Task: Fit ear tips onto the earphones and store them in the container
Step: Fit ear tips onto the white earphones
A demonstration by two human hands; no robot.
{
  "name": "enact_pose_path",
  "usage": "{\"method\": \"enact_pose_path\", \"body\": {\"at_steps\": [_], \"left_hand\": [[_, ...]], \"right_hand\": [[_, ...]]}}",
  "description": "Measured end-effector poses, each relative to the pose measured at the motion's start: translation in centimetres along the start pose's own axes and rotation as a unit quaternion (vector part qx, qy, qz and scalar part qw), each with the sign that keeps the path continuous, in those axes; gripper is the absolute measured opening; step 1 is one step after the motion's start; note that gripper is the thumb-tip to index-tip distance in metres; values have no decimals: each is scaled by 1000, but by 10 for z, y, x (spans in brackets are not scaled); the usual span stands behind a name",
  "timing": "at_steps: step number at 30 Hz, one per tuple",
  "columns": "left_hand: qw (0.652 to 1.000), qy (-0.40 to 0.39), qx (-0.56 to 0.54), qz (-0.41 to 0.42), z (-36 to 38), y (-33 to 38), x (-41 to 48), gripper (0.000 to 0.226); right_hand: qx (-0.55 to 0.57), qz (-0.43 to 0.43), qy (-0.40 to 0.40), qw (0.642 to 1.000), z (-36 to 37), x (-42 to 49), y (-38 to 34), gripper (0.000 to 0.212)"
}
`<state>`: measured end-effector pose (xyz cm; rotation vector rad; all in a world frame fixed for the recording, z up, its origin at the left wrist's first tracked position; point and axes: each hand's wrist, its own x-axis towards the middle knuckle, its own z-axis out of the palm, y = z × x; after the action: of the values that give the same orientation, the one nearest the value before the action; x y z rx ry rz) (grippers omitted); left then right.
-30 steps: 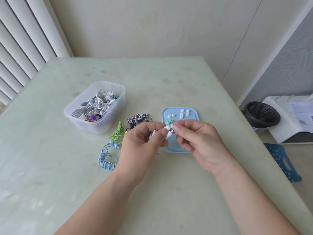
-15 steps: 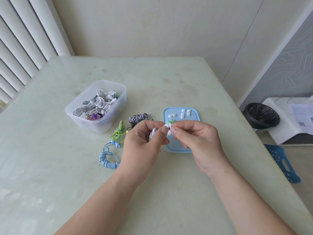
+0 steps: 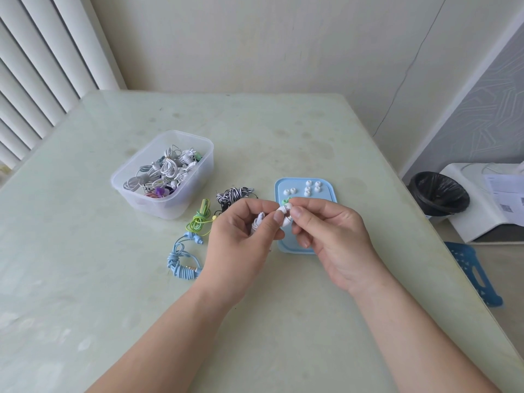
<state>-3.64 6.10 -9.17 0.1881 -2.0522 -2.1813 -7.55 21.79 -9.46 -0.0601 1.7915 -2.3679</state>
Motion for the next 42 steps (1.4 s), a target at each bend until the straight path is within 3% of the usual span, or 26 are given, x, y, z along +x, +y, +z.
{"method": "enact_pose_path", "body": {"at_steps": [7,17,21,30,42], "left_hand": [[1000,-4,-7,-4,1,1,-1,4],[1000,-6,1,-10,1,1,-1,4],[1000,6,-3,-6,2,2,0,3],[1000,0,-24,0,4,5,-1,4],[1000,11,-7,-9,-2,2,1,9]], "right_hand": [[63,25,-11,998,1,0,-3,12],[6,0,-32,999,-1,1,0,6],[-43,-25,-17,999,0,1,5,12],[0,-15,5,1000,6,-4,-1,7],[-84,-97,-8,992,7,-10,-1,16]]}}
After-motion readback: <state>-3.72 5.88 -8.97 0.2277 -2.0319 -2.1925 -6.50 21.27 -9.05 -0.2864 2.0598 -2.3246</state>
